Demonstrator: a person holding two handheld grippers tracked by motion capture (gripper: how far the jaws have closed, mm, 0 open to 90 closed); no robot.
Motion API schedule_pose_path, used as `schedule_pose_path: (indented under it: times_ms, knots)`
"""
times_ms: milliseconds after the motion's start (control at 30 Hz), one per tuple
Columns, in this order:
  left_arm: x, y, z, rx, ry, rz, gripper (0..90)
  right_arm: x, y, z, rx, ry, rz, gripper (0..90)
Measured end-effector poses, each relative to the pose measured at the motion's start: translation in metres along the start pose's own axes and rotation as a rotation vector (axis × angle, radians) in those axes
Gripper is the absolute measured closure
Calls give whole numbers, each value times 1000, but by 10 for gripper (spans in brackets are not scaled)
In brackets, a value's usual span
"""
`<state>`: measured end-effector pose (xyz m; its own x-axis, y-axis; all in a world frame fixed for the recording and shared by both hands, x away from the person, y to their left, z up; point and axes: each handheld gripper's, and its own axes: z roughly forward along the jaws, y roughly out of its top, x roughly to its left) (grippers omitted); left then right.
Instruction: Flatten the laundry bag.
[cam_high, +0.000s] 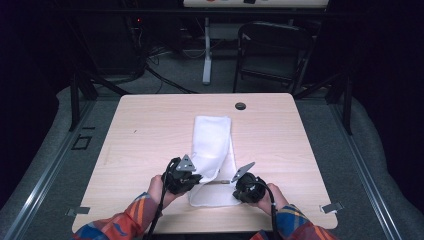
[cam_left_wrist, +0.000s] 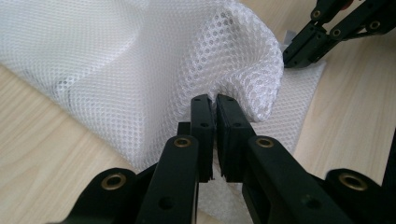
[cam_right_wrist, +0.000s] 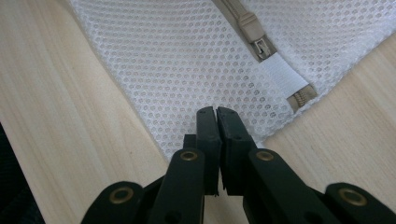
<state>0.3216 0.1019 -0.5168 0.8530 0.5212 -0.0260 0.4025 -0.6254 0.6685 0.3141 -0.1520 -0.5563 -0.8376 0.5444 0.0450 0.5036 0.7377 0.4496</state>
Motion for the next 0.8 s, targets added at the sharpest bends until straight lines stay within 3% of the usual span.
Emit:
schedule_pose_path:
  times_ms: [200, 500, 733, 800]
  knots:
    - [6, -4, -7, -5, 24, -18, 858, 0, 1, 0, 5, -1, 5, 889]
    - [5, -4, -6, -8, 19, 2, 856, 2, 0, 0, 9, -5, 29, 900]
    - [4, -3, -4, 0, 13, 9, 855, 5, 2, 0, 29, -15, 19, 900]
    - [4, -3, -3, -6, 14, 14, 855, 3, 5, -4, -21, -44, 7, 900]
